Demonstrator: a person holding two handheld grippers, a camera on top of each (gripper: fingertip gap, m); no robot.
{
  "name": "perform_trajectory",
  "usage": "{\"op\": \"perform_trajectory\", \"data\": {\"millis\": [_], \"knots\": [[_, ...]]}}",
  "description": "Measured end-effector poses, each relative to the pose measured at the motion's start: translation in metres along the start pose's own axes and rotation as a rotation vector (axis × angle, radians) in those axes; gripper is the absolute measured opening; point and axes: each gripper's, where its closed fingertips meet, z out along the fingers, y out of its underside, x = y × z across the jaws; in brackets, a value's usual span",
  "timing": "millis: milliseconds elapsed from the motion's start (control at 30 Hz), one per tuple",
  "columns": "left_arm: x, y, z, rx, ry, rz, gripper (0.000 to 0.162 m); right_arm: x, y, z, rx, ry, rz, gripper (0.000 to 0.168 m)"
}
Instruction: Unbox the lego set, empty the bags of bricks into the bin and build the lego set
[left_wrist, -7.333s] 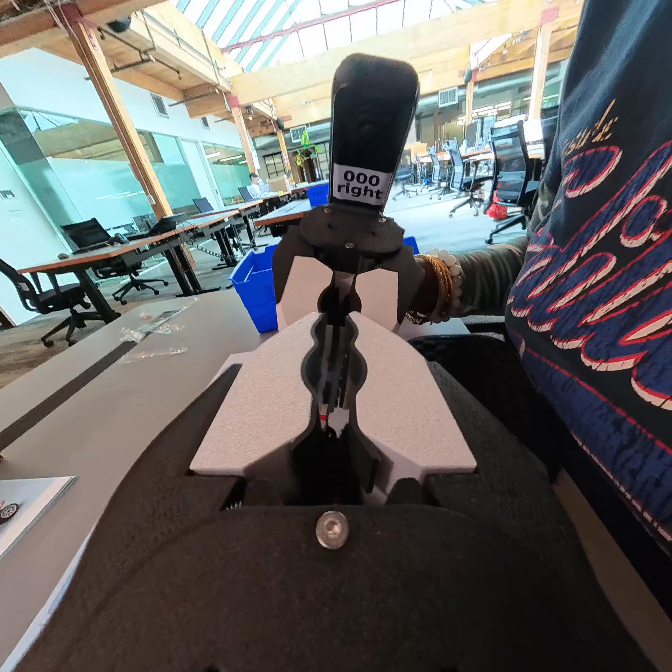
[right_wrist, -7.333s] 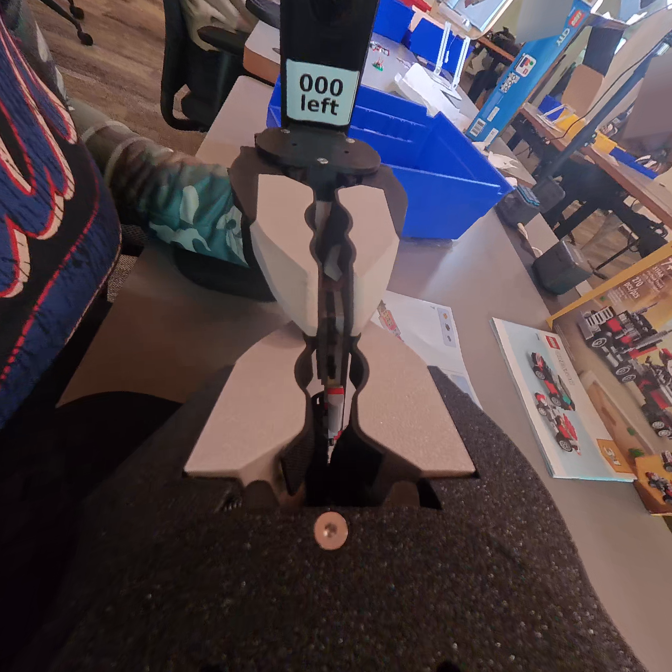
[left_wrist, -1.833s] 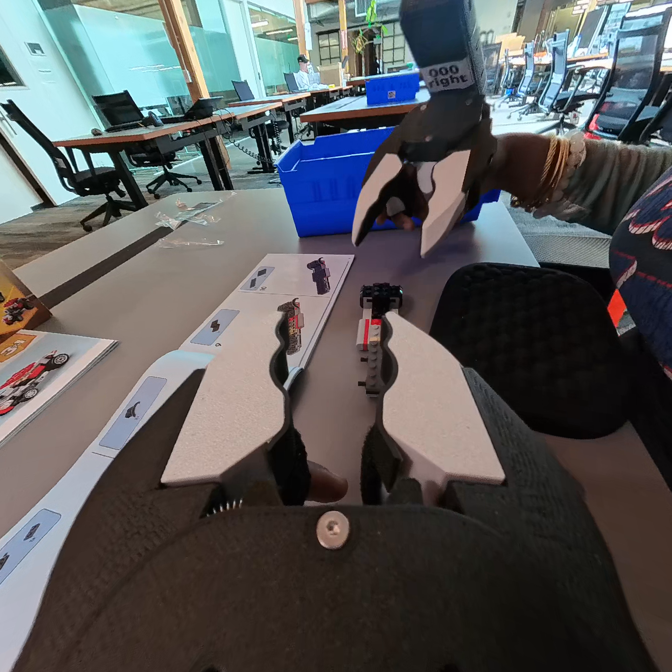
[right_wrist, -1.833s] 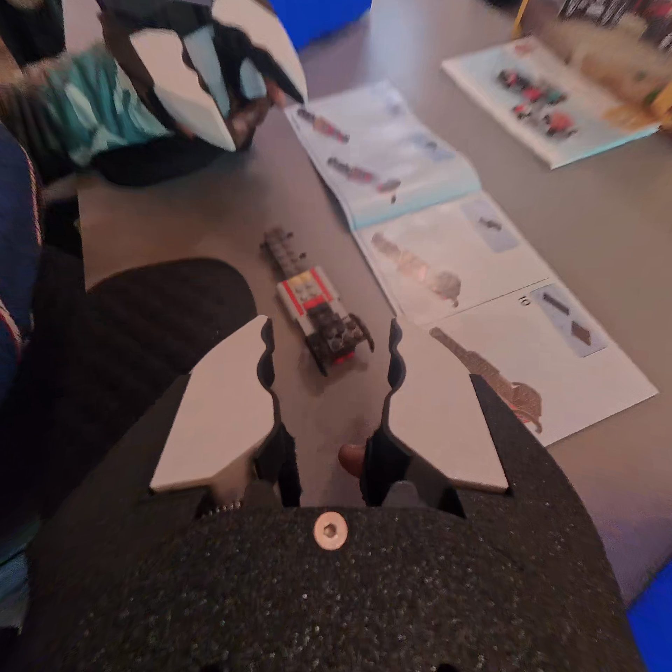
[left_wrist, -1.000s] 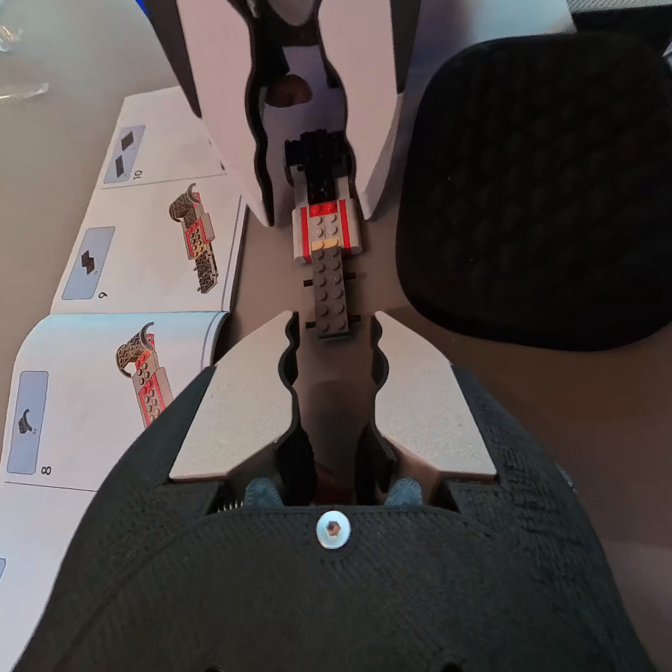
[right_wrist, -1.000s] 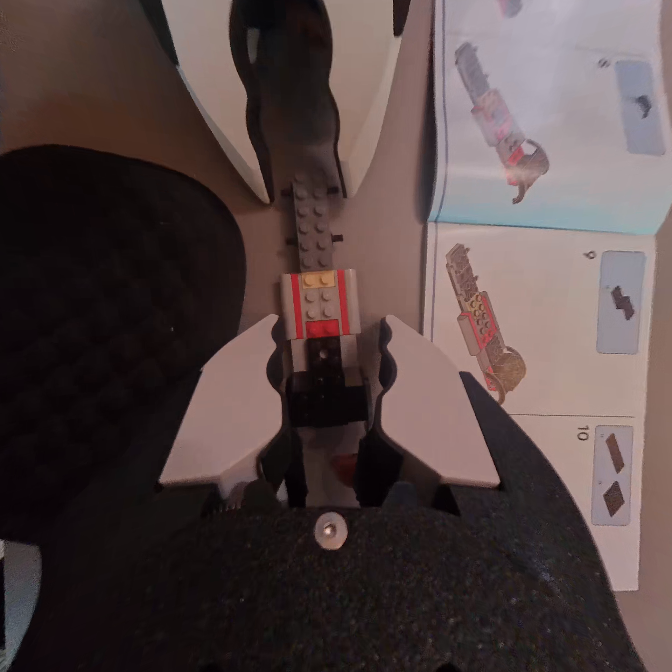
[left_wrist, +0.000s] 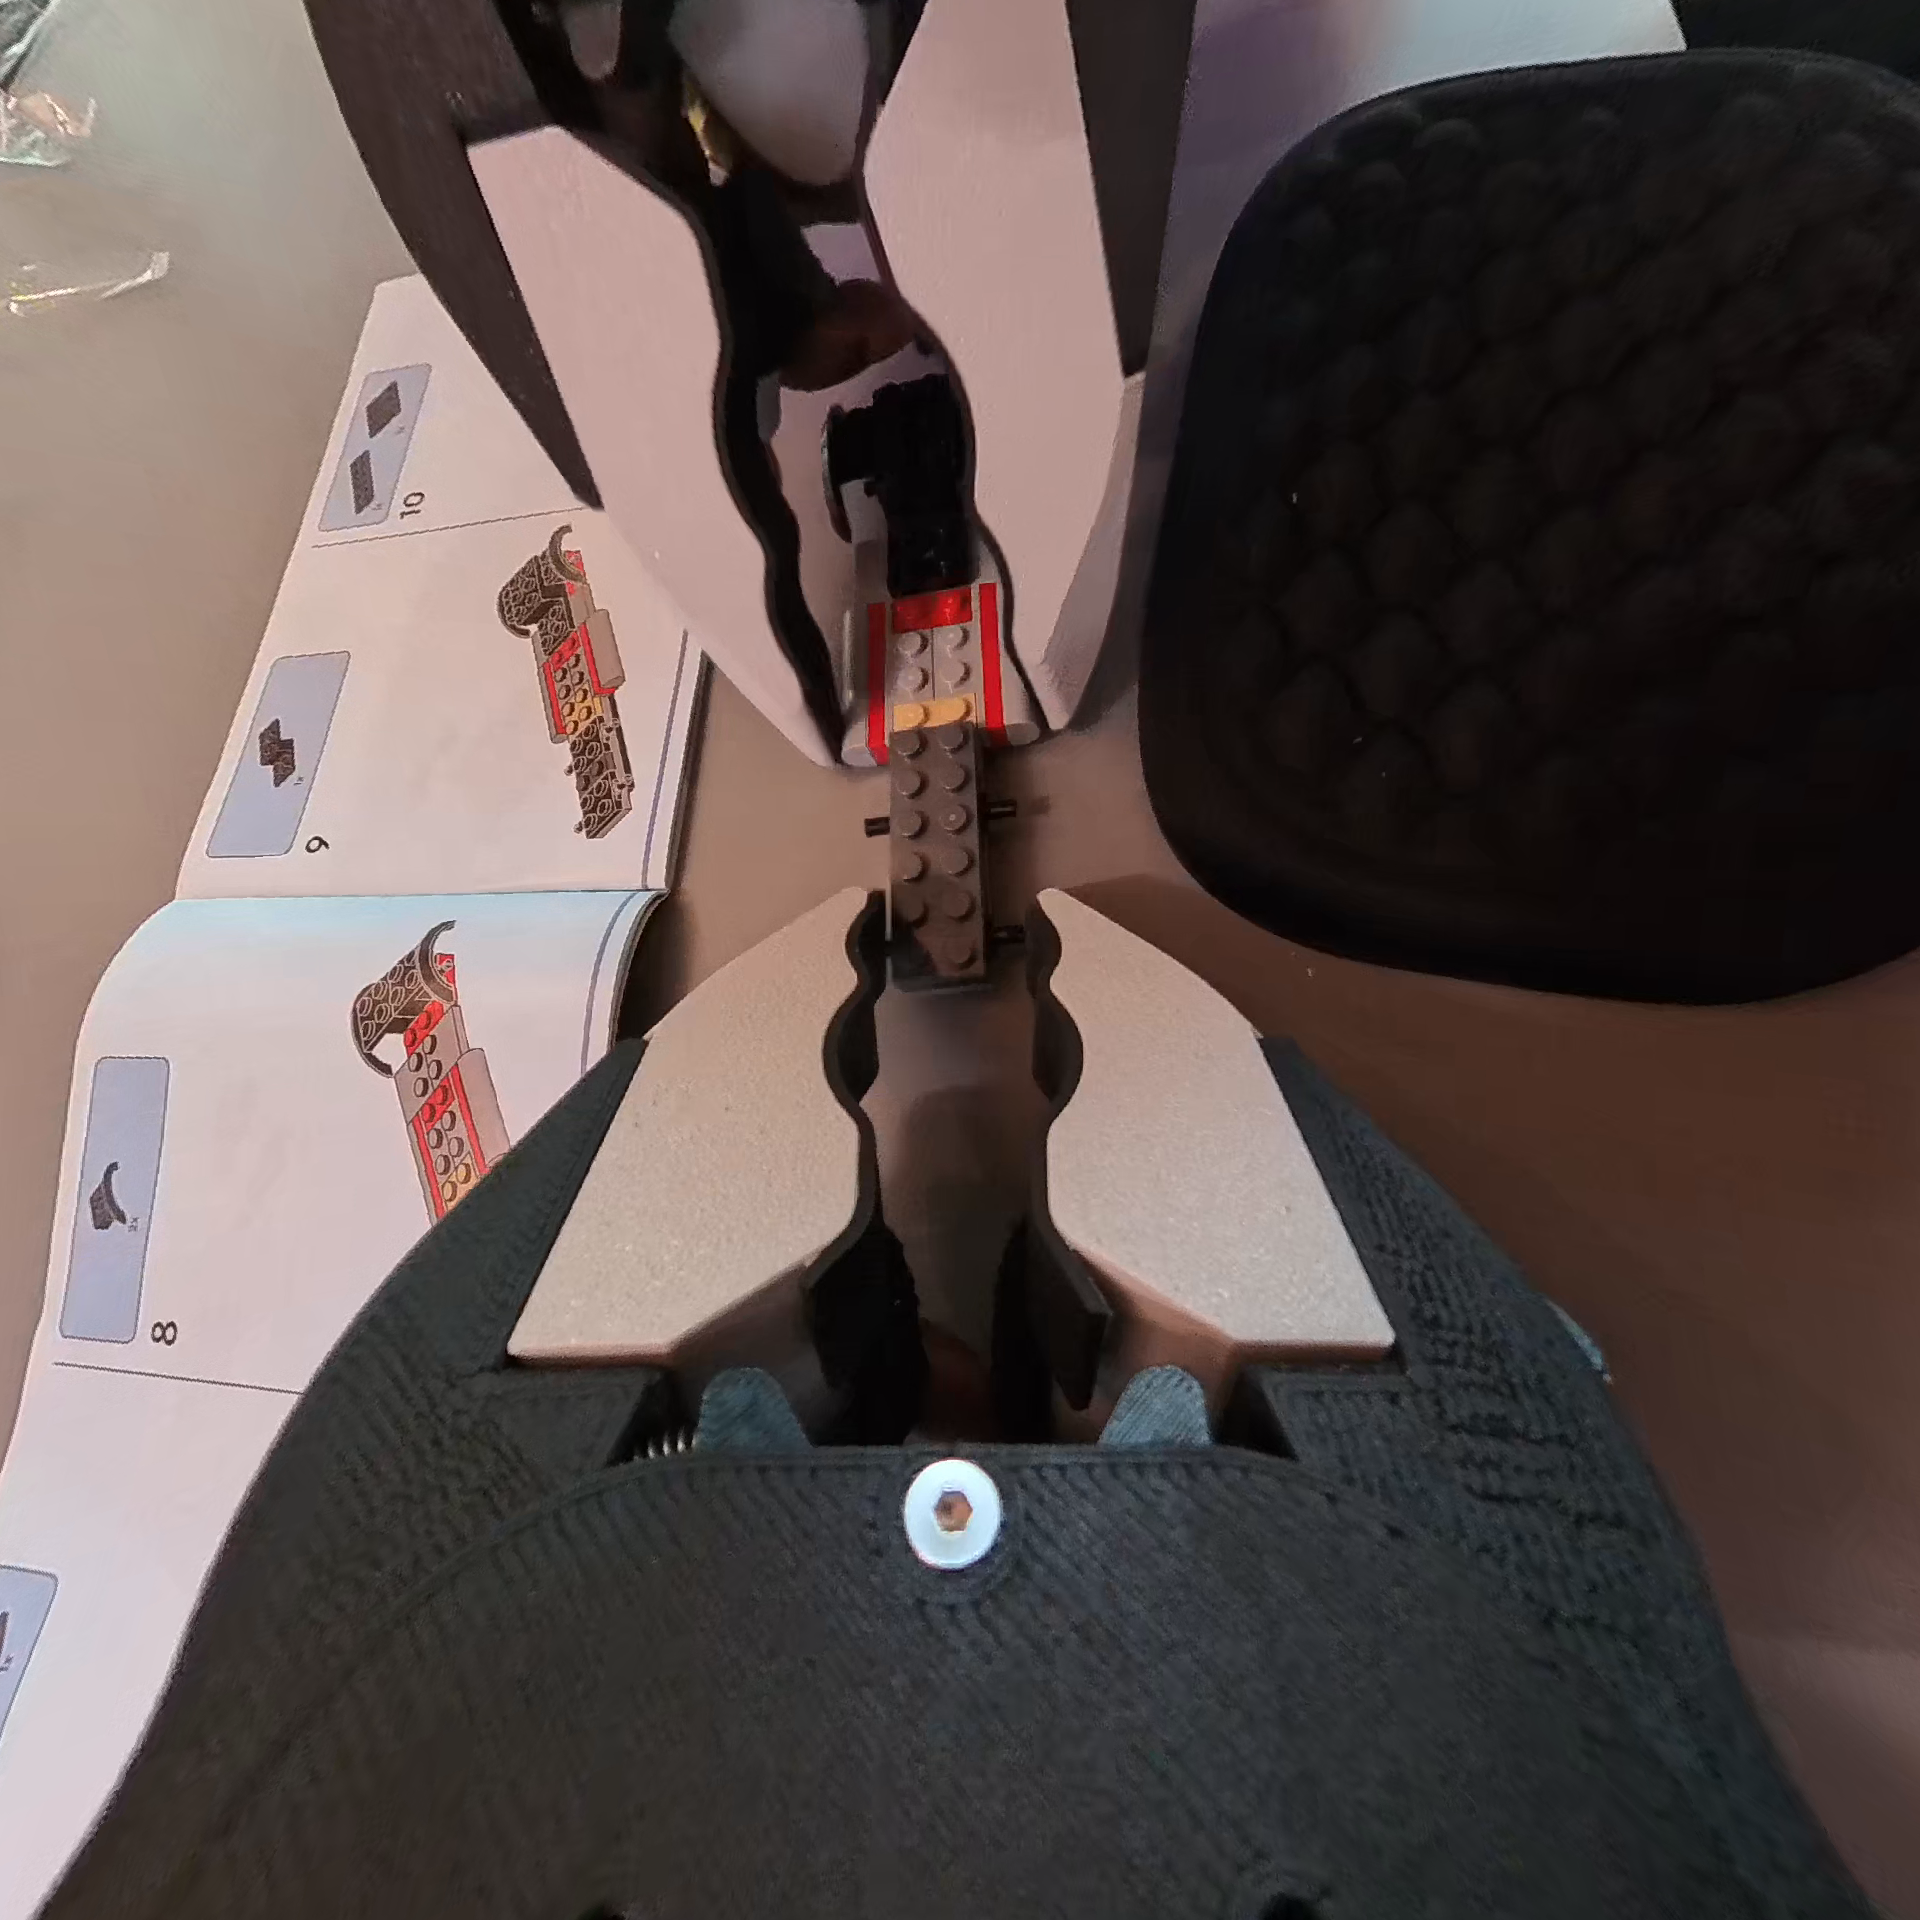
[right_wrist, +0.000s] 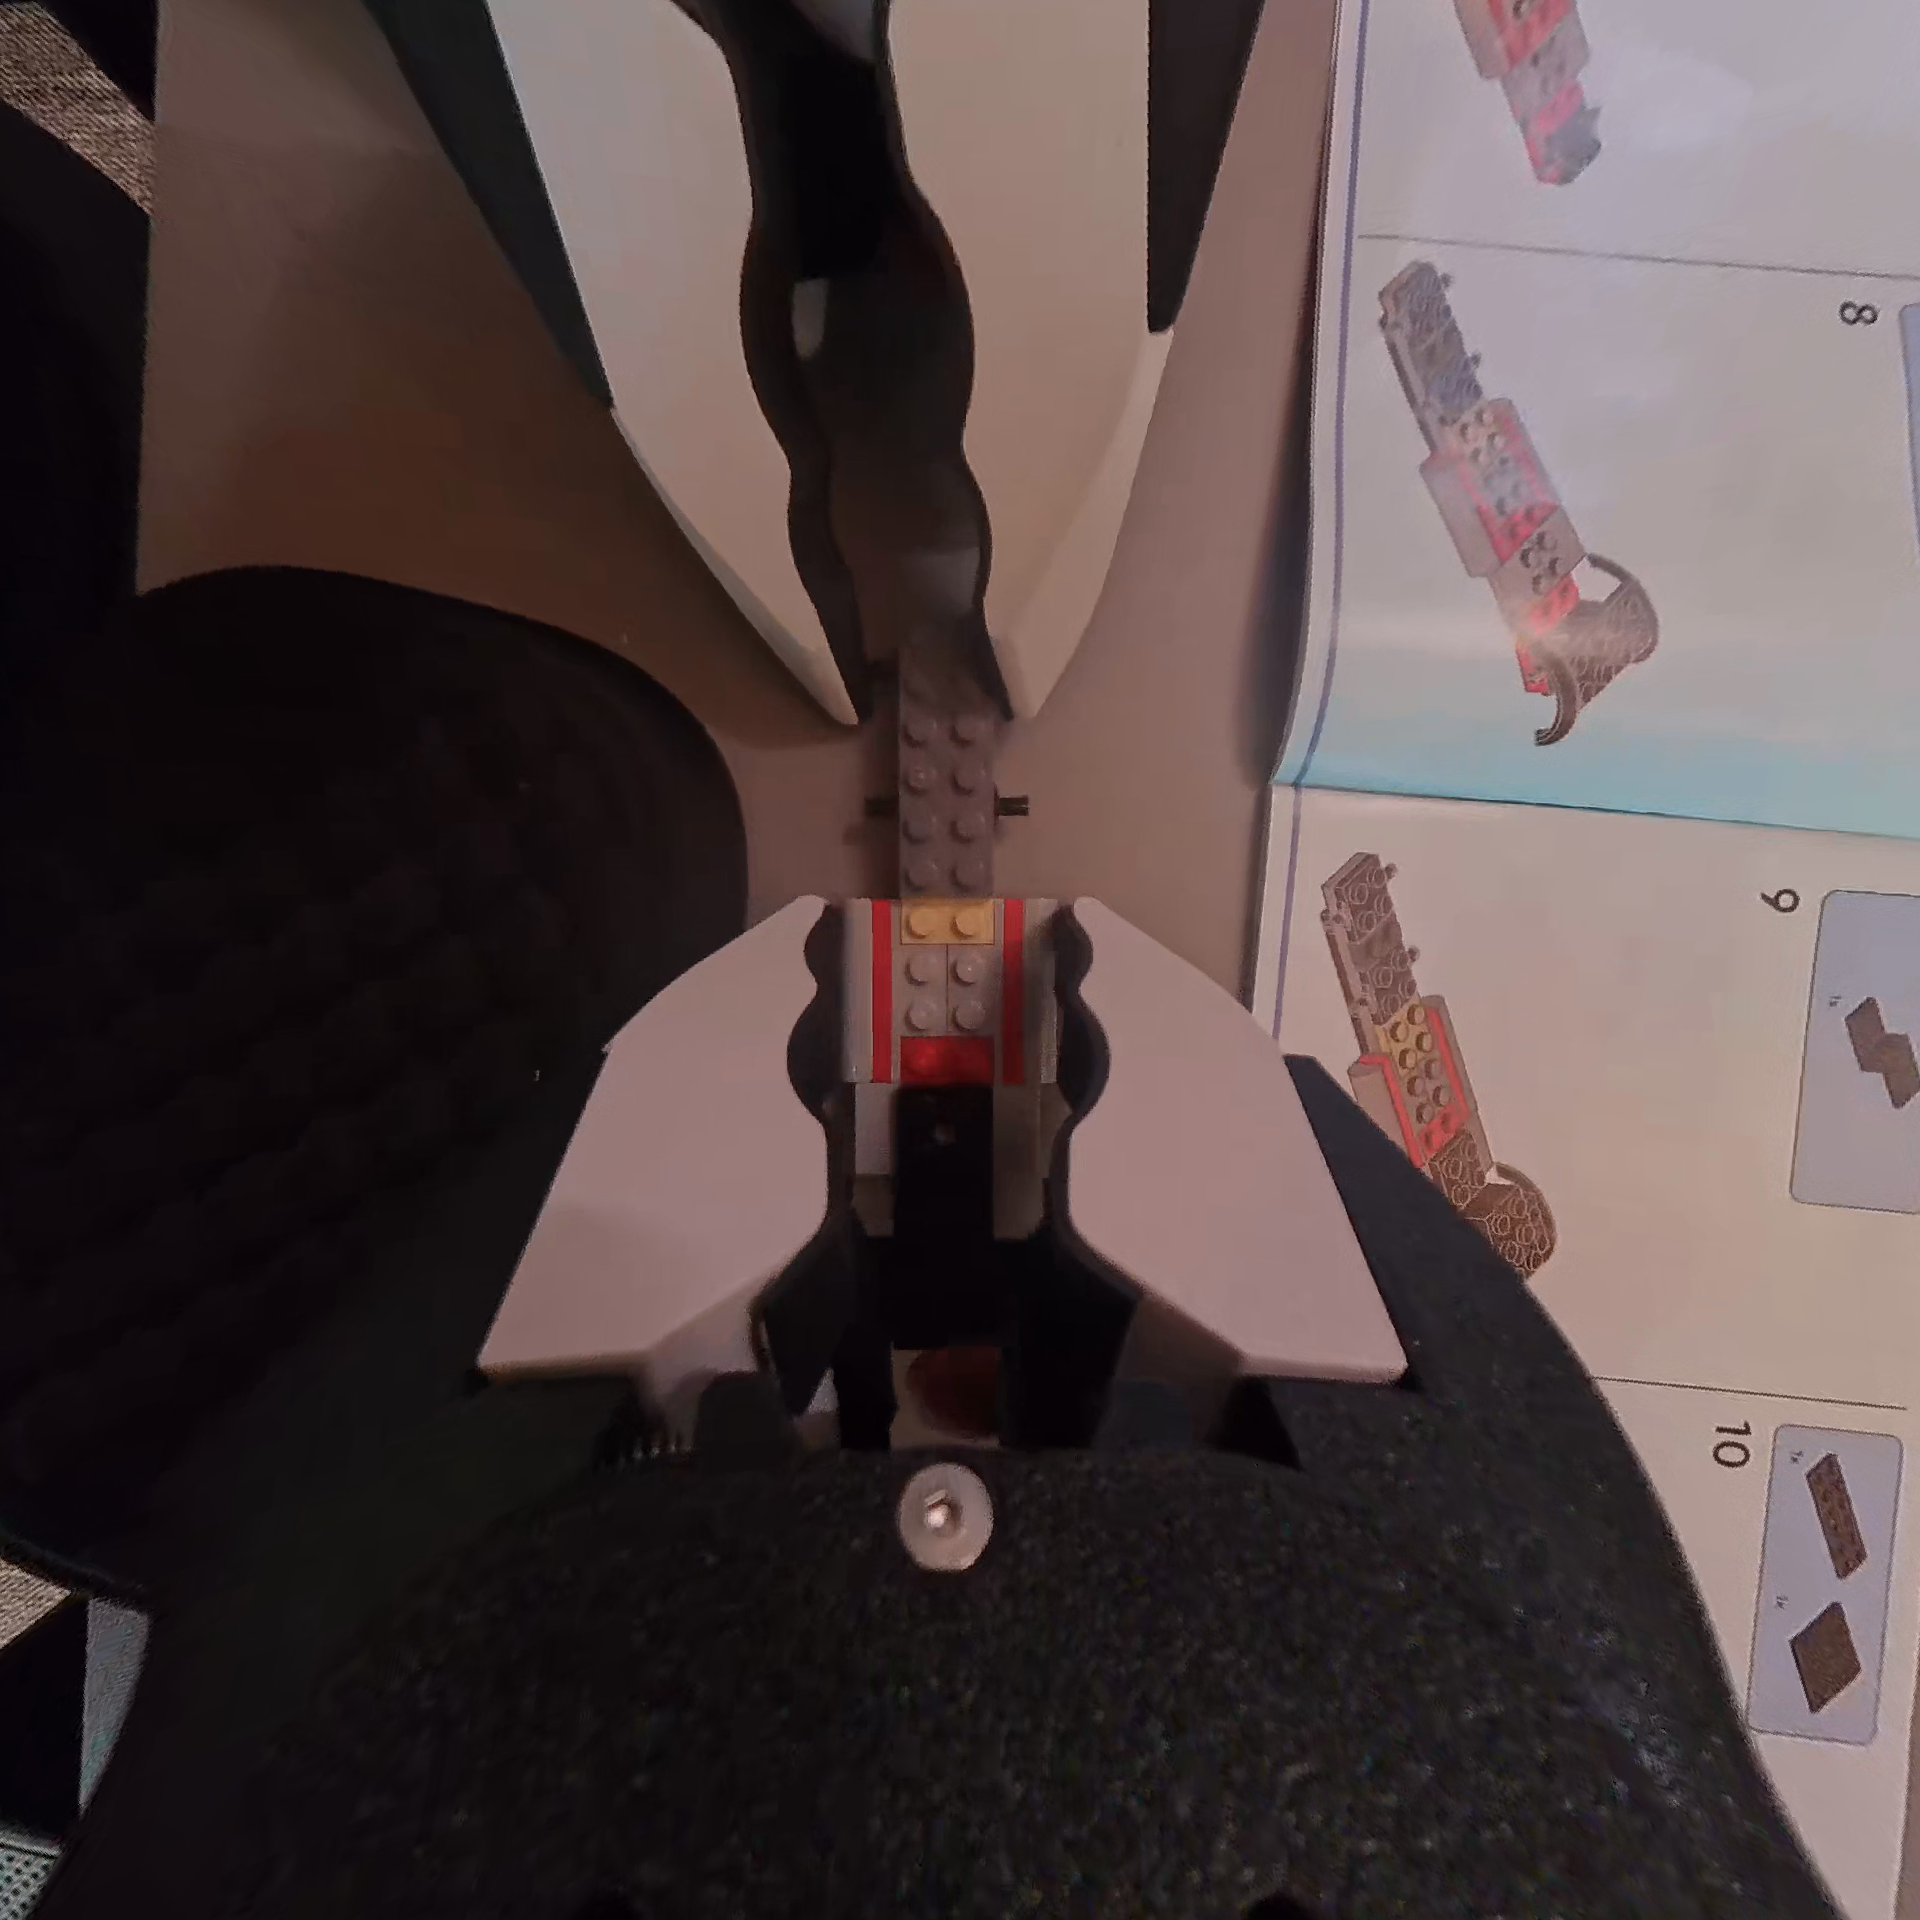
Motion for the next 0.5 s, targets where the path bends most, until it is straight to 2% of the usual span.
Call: {"op": "perform_trajectory", "data": {"millis": [167,500], "knots": [[0.0003,-0.0001,-0.0001,0.000,0.001,0.002,0.025,0.0006,0.0001,-0.0001,0.027,0.019,-0.024,0.039],[-0.0009,0.0002,-0.0004,0.001,-0.009,0.002,0.027,0.0013,-0.0006,-0.0002,0.051,0.013,0.052,0.040]]}}
